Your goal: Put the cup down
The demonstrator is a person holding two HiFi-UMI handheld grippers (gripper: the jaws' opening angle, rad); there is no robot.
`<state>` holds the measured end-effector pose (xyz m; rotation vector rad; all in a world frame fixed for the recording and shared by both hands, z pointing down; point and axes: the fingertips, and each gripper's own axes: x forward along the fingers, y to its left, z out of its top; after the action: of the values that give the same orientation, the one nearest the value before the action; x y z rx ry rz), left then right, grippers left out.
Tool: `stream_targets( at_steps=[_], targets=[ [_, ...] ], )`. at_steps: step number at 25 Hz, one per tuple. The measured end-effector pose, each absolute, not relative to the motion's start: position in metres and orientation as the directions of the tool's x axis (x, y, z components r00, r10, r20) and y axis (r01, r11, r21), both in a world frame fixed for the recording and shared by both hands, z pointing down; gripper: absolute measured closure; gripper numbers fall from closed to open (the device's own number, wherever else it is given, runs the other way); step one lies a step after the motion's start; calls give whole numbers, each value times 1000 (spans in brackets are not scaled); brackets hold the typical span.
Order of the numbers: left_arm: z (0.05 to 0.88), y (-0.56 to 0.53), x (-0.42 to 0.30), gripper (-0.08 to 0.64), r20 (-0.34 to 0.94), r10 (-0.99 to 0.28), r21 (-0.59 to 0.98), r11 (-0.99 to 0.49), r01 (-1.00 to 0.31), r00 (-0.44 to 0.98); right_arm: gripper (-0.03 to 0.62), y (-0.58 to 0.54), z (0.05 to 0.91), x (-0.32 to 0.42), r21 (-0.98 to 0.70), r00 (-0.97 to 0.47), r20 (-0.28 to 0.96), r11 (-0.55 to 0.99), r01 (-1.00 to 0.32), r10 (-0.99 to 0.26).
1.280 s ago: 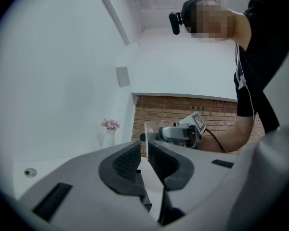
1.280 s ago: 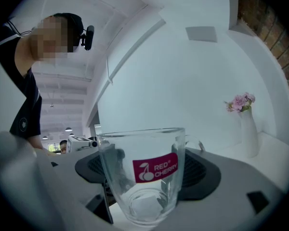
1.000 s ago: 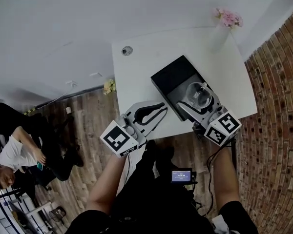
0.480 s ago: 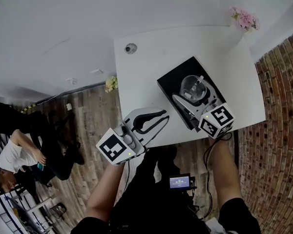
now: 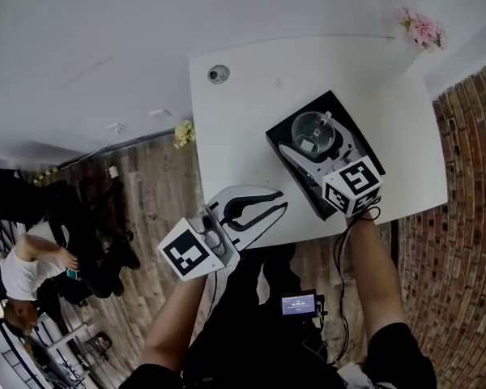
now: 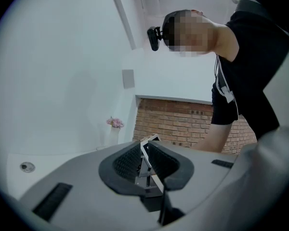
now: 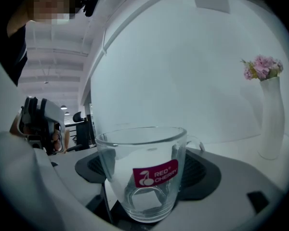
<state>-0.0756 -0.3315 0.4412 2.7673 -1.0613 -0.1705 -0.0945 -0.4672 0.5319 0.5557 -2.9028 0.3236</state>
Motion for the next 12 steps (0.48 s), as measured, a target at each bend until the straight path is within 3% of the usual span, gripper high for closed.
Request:
stream_targets(
  at_steps=[12],
  targets=[
    [449,-337,-88,505,-42,-687,218,-715,-664,726,187,-479,548,-115,-130,-905,261,917,-377,-335]
  ],
)
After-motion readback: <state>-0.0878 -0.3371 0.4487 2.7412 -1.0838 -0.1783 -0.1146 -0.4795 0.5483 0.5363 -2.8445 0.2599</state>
